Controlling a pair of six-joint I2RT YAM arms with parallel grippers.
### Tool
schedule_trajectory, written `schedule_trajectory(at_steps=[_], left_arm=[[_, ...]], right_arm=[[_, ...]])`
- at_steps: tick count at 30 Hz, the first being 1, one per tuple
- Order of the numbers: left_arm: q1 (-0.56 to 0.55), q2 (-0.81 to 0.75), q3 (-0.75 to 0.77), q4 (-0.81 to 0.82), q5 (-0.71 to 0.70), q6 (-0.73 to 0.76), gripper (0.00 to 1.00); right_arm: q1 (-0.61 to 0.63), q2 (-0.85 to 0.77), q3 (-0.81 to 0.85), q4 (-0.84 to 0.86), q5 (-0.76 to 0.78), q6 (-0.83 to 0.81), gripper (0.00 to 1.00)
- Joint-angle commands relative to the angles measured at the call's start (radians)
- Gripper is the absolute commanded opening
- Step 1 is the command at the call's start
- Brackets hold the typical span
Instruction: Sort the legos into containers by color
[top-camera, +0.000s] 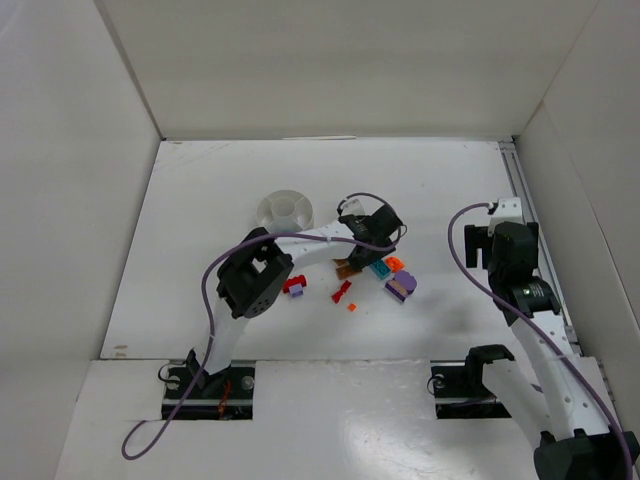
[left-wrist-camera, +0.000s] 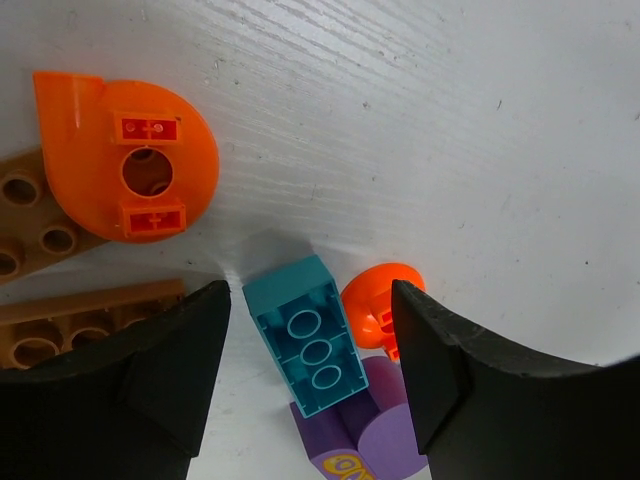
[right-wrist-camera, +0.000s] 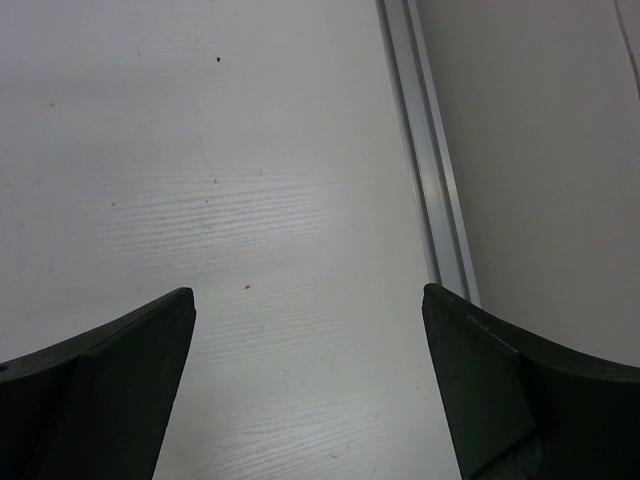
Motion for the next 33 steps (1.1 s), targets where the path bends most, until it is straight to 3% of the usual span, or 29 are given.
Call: schedule_trajectory(at_steps=[1,12,17,22,27,33], left_arm=[[-0.005,0.008,0.019,-0.030,-0.009,-0.014,0.62],[-0.005,0.084,0.124,-0.143,-0.018,-0.014,0.53],[-0.005,0.084,0.114,-0.174,-0.027,-0.033,0.39],[-0.005,0.084,0.114,-0.174,-0.049,-0.014,0.34],[-0.005,0.027,0.138,-0.203,-0.133,0.018,0.27],[-0.069,-0.111,0.157,-0.271,-0.444,0.003,0.24]], right_arm=[[-0.007,-0.013,-0.008,0.051,0.008,-0.003,0.99],[-0.007,-0.022,-0.017,0.051,0.008,-0.003,0.99],[-0.007,-0.031,-0.017,0.060,0.008,-0.003,0.99],[-0.007,-0.031,-0.027,0.069,-0.001,-0.003,0.99],[-0.007,-0.040,-0.027,0.069,-0.001,-0.012,0.99],[-0.007,-0.050,-0.045,0.102,-0.034,-0.023,0.99]])
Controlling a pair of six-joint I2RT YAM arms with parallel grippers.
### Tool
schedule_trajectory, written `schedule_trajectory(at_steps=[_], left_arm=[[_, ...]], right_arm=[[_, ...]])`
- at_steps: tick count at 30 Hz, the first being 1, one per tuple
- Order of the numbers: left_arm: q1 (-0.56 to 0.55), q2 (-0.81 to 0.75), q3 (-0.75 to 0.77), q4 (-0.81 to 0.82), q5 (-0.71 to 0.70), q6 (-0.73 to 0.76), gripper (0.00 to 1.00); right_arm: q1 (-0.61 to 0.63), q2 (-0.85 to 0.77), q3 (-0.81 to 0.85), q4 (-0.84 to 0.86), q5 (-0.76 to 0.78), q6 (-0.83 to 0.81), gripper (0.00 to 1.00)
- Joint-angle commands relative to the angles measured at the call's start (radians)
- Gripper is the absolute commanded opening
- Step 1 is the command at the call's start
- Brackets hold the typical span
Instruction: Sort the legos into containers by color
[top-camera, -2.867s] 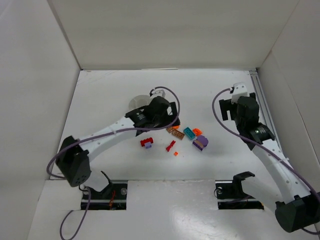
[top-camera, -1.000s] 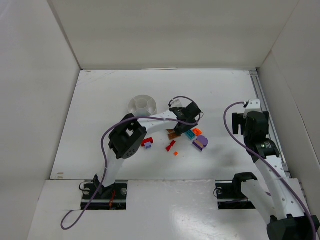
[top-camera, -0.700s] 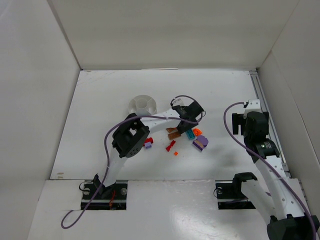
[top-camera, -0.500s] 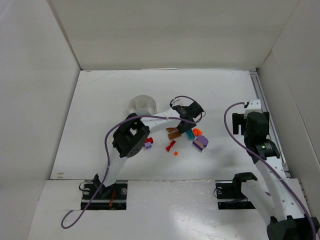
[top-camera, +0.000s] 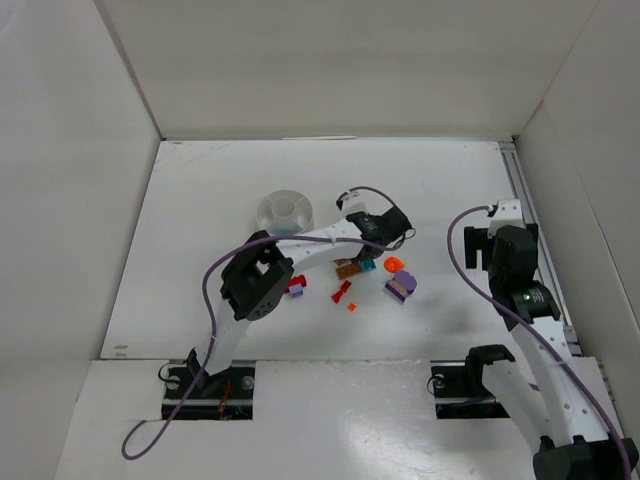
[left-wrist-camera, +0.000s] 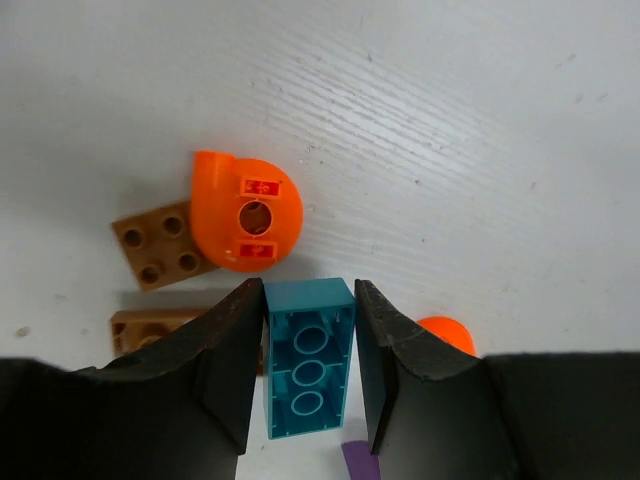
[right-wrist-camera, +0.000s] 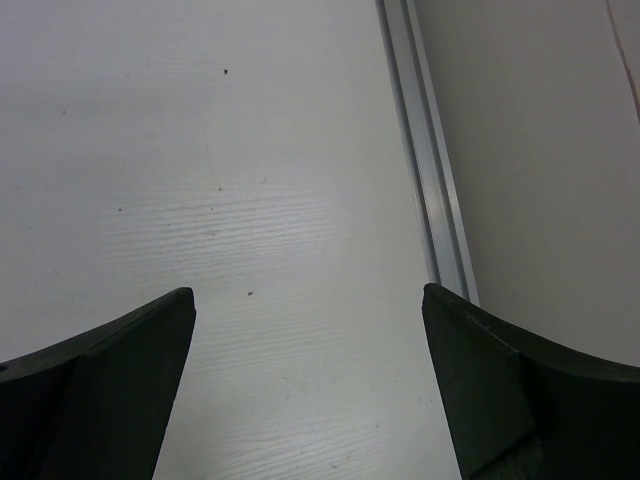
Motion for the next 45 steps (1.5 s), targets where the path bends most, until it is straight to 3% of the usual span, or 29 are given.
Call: schedule_trajectory(at_steps=[1,10,12,14,23,29,45], left_arm=[[-0.041,-0.189,0.043,-0.088,-0.249,-0.005,0.24],[-0.051,-0.330,-0.062,-0.361,-0.724,-0.362,0.24],[-0.051,-0.340,-0.085,-0.492,-0.821,-0.546,0.26],[-0.051,-0.340,-0.129,-0.493,-0.876,-0.571,0.31],[0.056,-0.413,-0.318,-0.493,-0.981,-0.744,0.33],[0.117,-0.389,-0.330,-0.493,-1.005,-0.780,0.33],[0.148,-0.327,-0.358,-0.493,-1.014,-0.916,0.35]], right_arm=[[-0.007,-0.011,-0.018,0.078,-0.029,-0.015,0.99],[-0.007,-0.020,-0.027,0.130,-0.098,-0.070,0.99],[-0.007,-0.020,-0.037,0.141,-0.109,-0.080,0.99],[-0.007,-0.029,-0.037,0.160,-0.121,-0.080,0.99],[-0.007,-0.030,-0.037,0.170,-0.130,-0.101,0.99],[-0.007,-0.008,-0.047,0.190,-0.140,-0.110,0.99],[-0.007,0.020,-0.037,0.199,-0.130,-0.120,0.99]])
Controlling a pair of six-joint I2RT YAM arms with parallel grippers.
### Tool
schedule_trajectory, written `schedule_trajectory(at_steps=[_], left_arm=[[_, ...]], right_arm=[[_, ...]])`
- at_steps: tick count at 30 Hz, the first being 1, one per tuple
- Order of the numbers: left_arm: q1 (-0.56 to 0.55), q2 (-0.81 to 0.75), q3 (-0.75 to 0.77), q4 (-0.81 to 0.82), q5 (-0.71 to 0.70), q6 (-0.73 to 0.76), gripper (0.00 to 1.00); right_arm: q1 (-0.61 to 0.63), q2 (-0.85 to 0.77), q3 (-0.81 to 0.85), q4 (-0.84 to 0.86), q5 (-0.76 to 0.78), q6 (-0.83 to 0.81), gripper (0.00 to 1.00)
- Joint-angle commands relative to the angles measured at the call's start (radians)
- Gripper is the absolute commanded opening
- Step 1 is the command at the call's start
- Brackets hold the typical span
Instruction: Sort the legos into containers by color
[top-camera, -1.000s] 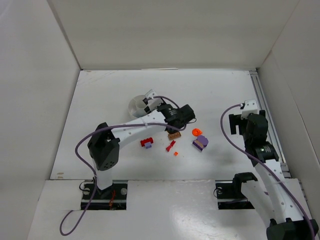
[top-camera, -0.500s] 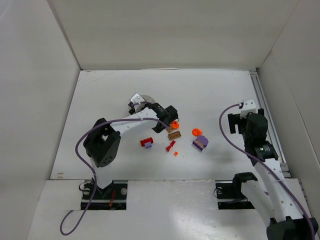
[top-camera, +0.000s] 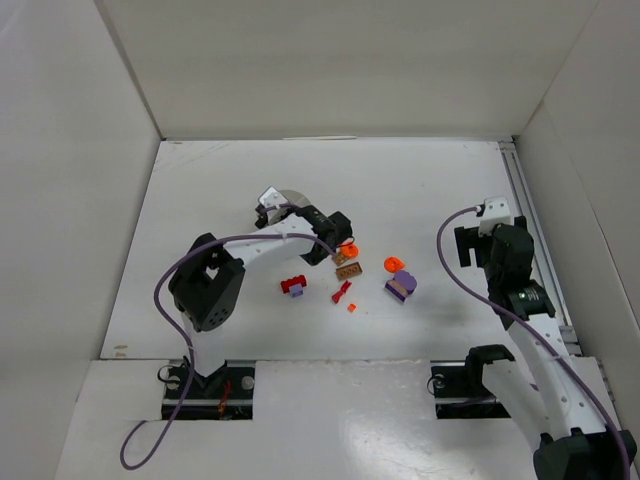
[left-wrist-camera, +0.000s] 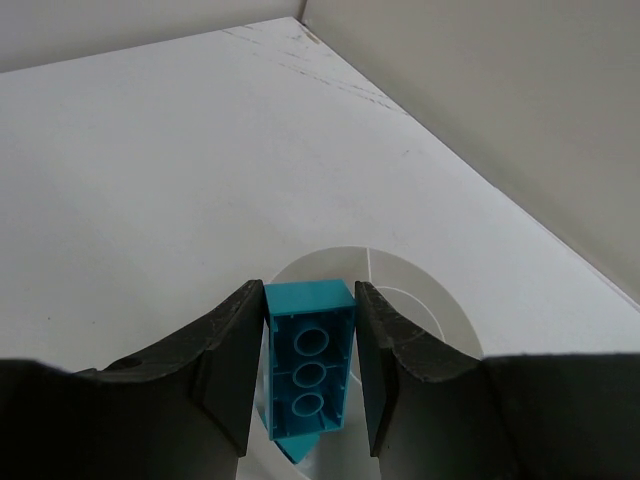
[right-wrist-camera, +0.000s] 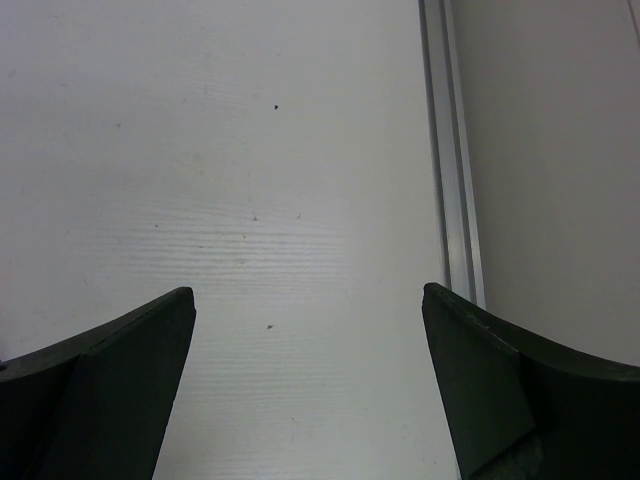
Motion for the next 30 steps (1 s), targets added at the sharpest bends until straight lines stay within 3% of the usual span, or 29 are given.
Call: schedule_trajectory(at_steps=[1,23,30], left_arm=[[0.006,0.011,-0.014,-0.032,-0.061,-0.220,0.35],[0.006,0.073,-0.054,-0.032,0.006,-0.468,0.36],[0.006,0.008,-0.064,-0.032,-0.004,-0.490,0.35]], right_arm=[[-0.007,-0.001,0.008,0.063,-0.001,-0.010,0.99],[-0.007,-0.001,0.008,0.063,-0.001,-0.010,0.99],[-0.007,-0.001,0.008,0.063,-0.001,-0.010,0.99]])
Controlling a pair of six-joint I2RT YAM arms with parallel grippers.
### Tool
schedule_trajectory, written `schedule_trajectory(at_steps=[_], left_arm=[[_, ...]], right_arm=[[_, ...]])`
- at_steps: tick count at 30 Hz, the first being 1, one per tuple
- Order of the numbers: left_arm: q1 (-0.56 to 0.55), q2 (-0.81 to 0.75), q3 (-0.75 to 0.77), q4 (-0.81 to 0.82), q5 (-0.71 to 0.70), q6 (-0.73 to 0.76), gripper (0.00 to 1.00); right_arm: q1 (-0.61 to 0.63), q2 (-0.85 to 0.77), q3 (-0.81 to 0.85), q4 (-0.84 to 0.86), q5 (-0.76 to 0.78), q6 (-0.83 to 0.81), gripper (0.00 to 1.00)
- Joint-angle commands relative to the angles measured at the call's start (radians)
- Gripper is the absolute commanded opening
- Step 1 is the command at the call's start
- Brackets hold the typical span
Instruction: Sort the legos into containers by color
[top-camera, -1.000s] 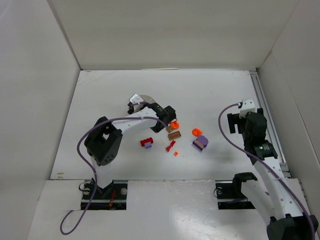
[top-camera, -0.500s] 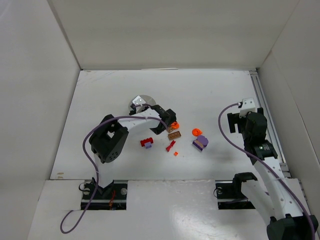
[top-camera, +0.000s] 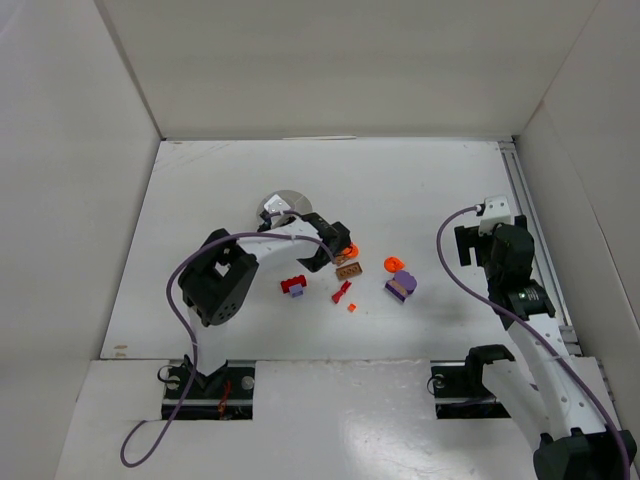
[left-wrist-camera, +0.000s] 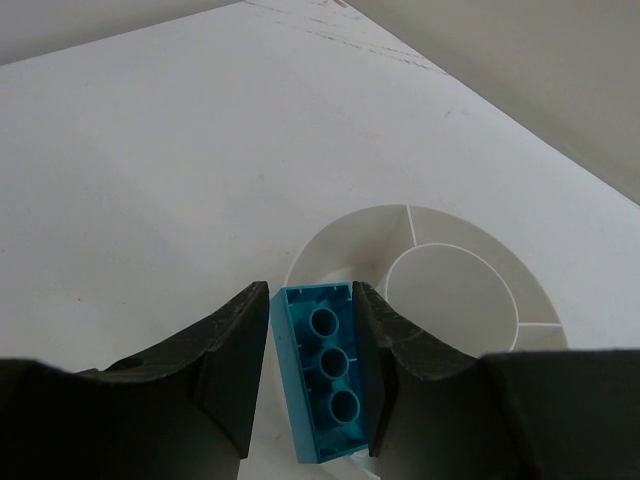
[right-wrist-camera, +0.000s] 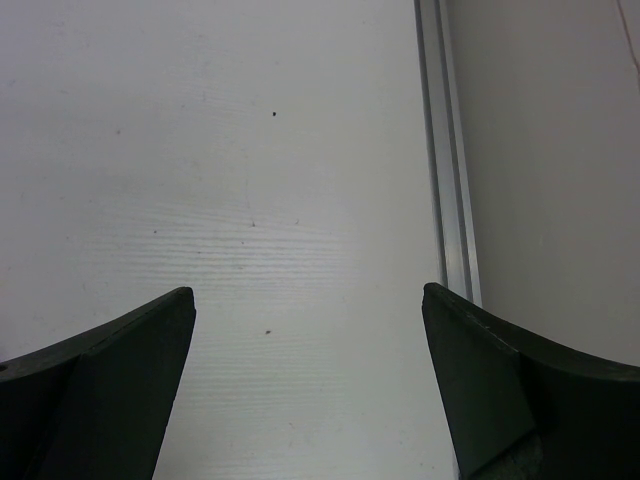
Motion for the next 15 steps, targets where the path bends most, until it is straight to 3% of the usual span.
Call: schedule_trajectory(at_steps=[1,5,8,15], left_arm=[[0.003,-0.066,-0.012,-0.031,-0.034,-0.488,0.35],[0.003,-0.066,-0.002,-0.031,-0.043,-0.488,0.35],[0.003,-0.056,0.020,-0.031,-0.015,-0.498,0.29],[-0.037,-0.027,0.043,-0.031,0.006,-0.550,0.30]], right_arm=[[-0.007,-0.003,0.008,0.049,-0.001,-0.004,0.99],[-0.007,-0.003,0.008,0.049,-0.001,-0.004,0.99],[-0.007,-0.003,0.008,0.049,-0.001,-0.004,0.99],[-0.007,-0.003,0.008,0.049,-0.001,-0.013,0.99]])
